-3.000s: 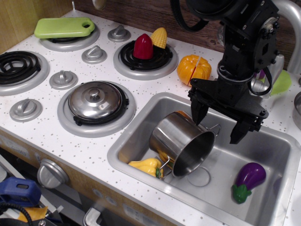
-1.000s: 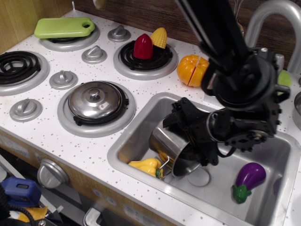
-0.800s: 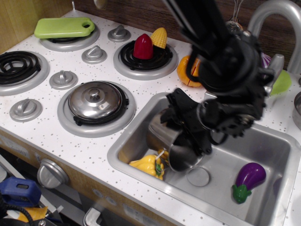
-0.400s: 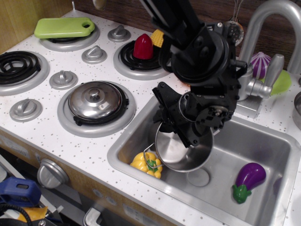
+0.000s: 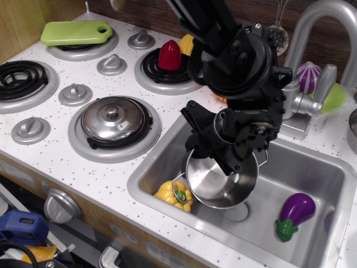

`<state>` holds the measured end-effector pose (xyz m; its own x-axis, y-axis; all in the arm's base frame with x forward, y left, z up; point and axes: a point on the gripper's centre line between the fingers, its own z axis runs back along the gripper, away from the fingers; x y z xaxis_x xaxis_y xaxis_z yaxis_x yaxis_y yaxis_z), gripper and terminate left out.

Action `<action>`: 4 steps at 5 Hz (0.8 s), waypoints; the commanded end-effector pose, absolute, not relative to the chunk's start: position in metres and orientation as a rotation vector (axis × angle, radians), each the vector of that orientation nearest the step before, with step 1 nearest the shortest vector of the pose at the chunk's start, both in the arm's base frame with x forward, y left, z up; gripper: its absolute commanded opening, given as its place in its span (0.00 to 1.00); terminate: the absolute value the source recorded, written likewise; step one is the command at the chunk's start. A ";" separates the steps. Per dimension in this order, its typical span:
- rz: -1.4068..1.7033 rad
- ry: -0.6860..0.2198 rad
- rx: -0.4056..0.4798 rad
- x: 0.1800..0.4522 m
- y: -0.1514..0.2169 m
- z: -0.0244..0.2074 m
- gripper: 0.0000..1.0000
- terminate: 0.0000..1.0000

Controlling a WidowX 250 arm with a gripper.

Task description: Flip pot upright in sink

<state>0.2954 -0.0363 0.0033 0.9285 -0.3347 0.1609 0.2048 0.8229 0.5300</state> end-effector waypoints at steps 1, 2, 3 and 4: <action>-0.242 -0.269 0.451 0.298 -0.057 0.017 0.00 0.00; -0.199 -0.261 0.411 0.297 -0.062 0.016 0.00 0.00; -0.184 -0.258 0.391 0.296 -0.063 0.011 0.00 0.00; -0.140 -0.252 0.307 0.292 -0.066 0.007 0.00 0.00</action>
<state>0.2866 -0.0618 -0.0082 0.9697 -0.1690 0.1763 0.1042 0.9392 0.3273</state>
